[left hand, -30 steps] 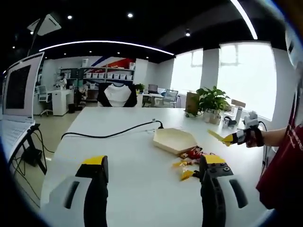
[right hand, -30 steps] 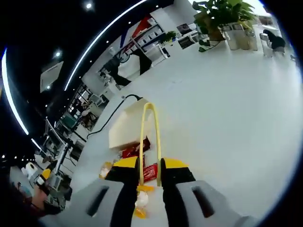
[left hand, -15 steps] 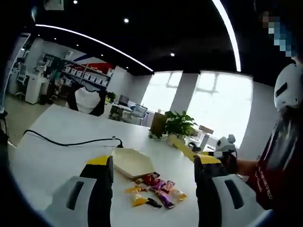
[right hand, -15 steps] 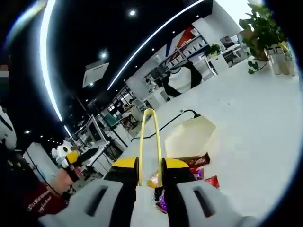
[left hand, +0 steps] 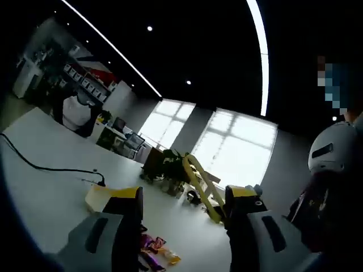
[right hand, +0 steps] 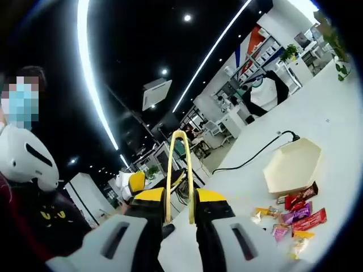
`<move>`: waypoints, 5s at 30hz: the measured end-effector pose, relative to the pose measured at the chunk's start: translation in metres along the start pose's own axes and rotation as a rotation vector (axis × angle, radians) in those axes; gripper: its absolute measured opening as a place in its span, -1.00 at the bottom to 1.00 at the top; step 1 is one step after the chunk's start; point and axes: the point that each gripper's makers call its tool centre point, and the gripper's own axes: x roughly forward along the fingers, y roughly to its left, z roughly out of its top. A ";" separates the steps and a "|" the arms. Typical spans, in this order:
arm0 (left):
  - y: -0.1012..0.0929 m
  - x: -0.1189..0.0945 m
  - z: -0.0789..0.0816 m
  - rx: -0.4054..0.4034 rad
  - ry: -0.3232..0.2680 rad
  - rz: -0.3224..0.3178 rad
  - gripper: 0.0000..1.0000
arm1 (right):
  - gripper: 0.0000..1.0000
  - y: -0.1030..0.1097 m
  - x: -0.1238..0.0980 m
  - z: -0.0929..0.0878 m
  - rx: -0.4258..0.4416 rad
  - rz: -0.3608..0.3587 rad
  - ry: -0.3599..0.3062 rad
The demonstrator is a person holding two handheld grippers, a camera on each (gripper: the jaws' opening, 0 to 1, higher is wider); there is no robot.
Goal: Place the target food into the container with the food tongs after gripping and lifting it, then release it inside without dropping or visibly crushing the food.
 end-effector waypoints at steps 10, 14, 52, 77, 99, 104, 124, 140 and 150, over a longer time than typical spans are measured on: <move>-0.027 0.009 0.019 -0.048 -0.054 -0.139 -0.07 | -0.68 0.030 0.009 -0.002 -0.035 0.090 0.025; -0.040 0.009 0.022 -0.093 -0.066 -0.212 -0.24 | -0.69 0.040 0.011 -0.006 -0.027 0.119 0.031; -0.092 0.018 0.008 0.160 0.206 -0.480 -0.60 | -0.17 0.055 0.034 -0.057 -0.315 0.289 0.380; -0.068 0.040 -0.036 0.289 0.379 -0.381 -0.52 | -0.61 -0.020 0.022 -0.074 -0.448 -0.062 0.368; -0.006 0.005 -0.052 0.214 0.350 -0.094 -0.33 | -0.52 -0.133 -0.074 -0.012 -0.367 -0.666 -0.054; 0.003 -0.006 -0.057 0.177 0.341 -0.041 -0.34 | -0.53 -0.157 -0.089 -0.020 -0.230 -0.795 -0.155; 0.009 -0.015 -0.065 0.158 0.373 0.011 -0.35 | -0.49 -0.195 -0.093 -0.075 -0.247 -0.956 -0.141; 0.010 -0.020 -0.079 0.196 0.451 0.015 -0.38 | -0.49 -0.203 -0.082 -0.107 -0.289 -0.953 -0.088; 0.006 -0.016 -0.090 0.209 0.489 -0.003 -0.38 | -0.53 -0.203 -0.082 -0.114 -0.297 -0.952 -0.038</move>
